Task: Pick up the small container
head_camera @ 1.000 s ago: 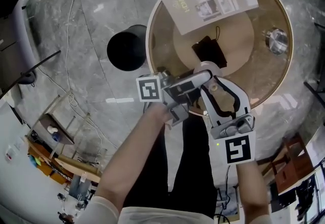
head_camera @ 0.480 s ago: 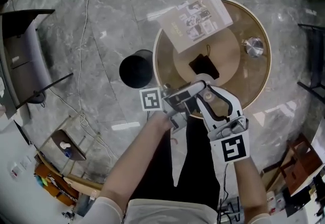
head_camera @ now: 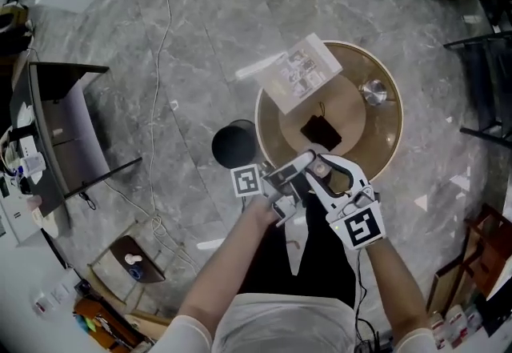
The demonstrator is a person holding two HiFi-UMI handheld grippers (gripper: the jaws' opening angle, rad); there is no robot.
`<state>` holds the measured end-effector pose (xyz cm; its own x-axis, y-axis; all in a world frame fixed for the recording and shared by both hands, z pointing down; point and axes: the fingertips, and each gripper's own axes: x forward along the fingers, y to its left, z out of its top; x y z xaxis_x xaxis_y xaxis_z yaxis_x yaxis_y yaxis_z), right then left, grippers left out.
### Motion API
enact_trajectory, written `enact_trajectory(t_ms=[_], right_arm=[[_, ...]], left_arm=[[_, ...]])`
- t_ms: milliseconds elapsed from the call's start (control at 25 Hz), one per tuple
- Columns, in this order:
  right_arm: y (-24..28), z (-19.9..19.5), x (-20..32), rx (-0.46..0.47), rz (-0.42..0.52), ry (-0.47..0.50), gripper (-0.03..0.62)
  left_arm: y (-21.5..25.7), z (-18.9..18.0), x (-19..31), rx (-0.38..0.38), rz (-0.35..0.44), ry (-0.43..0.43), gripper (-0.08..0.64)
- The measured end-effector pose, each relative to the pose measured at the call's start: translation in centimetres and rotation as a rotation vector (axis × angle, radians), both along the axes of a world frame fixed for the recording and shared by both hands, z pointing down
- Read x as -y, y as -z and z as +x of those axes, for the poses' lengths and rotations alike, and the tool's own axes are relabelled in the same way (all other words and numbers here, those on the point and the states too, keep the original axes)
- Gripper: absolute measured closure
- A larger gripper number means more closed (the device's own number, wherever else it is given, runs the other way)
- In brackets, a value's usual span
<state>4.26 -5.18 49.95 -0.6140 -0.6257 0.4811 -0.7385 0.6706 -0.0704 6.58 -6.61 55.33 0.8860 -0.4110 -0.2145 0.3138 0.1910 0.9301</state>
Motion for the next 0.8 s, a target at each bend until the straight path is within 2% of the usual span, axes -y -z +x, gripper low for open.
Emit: enact_trajectory(t_ms=[160, 320, 520, 800], right_arm=[[4.2, -0.6, -0.9, 0.0, -0.008, -0.008, 0.445], [8.3, -0.9, -1.7, 0.025, 0.001, -0.059, 0.445], [12.4, -0.7, -3.4, 0.062, -0.02, -0.119, 0.445], [17.4, -1.4, -6.5, 0.06, 0.028, -0.195, 0.445]], left_arm=[[4.5, -0.4, -1.0, -0.024, -0.023, -0.026, 0.232], [8.5, -0.7, -1.8, -0.023, -0.003, -0.071, 0.232], [12.7, -0.5, -3.8, -0.016, -0.015, -0.121, 0.233], [17.6, -1.2, -7.0, -0.018, -0.017, -0.183, 0.232]])
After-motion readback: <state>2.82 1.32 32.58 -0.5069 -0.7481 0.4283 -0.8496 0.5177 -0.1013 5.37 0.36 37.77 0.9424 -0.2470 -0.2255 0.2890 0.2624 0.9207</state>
